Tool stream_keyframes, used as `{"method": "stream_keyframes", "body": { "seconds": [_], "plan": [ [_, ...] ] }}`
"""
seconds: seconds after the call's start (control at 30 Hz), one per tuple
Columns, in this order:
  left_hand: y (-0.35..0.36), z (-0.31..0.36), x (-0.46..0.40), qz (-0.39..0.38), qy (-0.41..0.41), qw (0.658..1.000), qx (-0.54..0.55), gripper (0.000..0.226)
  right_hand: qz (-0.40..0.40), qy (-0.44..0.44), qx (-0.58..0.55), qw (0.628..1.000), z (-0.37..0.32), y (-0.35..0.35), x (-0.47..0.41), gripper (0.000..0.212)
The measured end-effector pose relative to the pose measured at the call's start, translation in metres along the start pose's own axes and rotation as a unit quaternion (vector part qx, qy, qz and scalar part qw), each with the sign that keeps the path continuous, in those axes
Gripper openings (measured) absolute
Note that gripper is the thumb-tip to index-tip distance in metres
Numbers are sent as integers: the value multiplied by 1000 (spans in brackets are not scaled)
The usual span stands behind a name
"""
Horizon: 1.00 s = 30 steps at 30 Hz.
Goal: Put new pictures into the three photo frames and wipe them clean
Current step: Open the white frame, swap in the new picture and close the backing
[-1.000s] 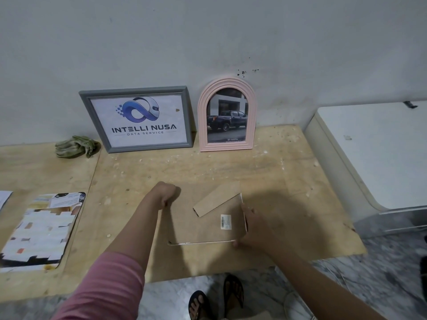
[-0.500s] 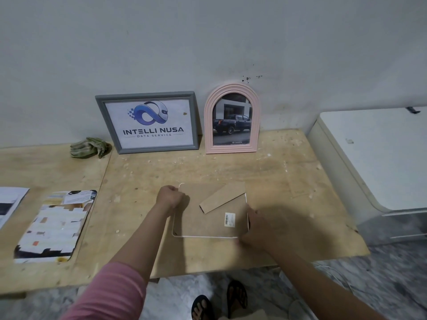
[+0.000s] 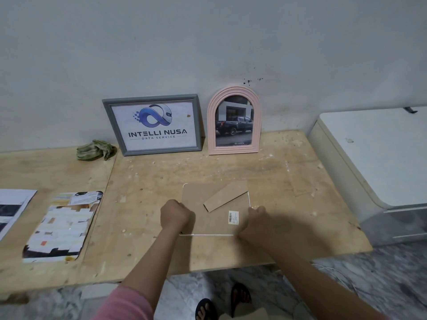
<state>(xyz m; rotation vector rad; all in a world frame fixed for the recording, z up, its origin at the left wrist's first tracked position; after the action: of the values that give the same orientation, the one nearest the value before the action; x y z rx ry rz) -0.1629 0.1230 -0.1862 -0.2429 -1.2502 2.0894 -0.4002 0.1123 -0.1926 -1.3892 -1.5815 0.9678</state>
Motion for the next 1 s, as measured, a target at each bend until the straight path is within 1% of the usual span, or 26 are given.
{"method": "stream_keyframes", "body": {
  "seconds": [0.07, 0.13, 0.17, 0.27, 0.33, 0.4, 0.53, 0.67, 0.77, 0.83, 0.93, 1.0],
  "plan": [
    [0, -1, 3, 5, 11, 1000, -8, 18, 8, 14, -9, 1000, -3, 0, -1, 58],
    [-1, 0, 1, 0, 21, 1000, -8, 19, 2, 33, -15, 999, -4, 1, -2, 54],
    [-1, 1, -1, -5, 32, 999, -8, 24, 3, 39, -25, 999, -3, 2, -2, 52],
    [-2, 8, -11, -23, 106, 994, -19, 42, 18, 46, -52, 997, -2, 5, -3, 47],
    [-1, 18, -20, -28, 148, 988, -28, 47, 17, 63, -66, 996, -4, 5, -4, 49],
    [1, 27, -30, -43, 164, 984, -52, 50, 7, 90, -84, 992, -4, 3, -7, 53],
    [8, 39, -43, -68, 155, 979, -112, 39, 16, 97, -84, 992, -4, 5, -11, 51],
    [12, 46, -45, -51, 134, 983, -115, 39, 20, 119, -101, 987, -4, 11, -12, 54],
    [11, 46, -50, -50, 96, 991, -80, 36, 21, 150, -138, 979, -3, 14, -15, 59],
    [8, 46, -54, -36, 83, 995, -40, 29, 26, 159, -150, 975, -3, 14, -16, 57],
    [4, 47, -57, -39, 68, 995, 54, 11, 25, 168, -151, 974, 0, 16, -17, 56],
    [0, 47, -58, -41, 40, 992, 113, 7, 26, 176, -152, 972, 0, 16, -18, 53]
  ]
}}
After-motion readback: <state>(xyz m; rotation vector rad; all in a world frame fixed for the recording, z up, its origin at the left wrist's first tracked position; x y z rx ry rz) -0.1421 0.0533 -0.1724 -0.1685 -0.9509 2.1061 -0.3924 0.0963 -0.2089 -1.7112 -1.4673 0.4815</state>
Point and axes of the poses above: each hand's wrist, its own x-axis away from the middle knuckle, its own y-axis out of the palm, z = x × y, the point moved 1 cm from there along -x, towards the middle knuckle, and after that the axes turned 14 degrees about z, right-handed, at the moved point
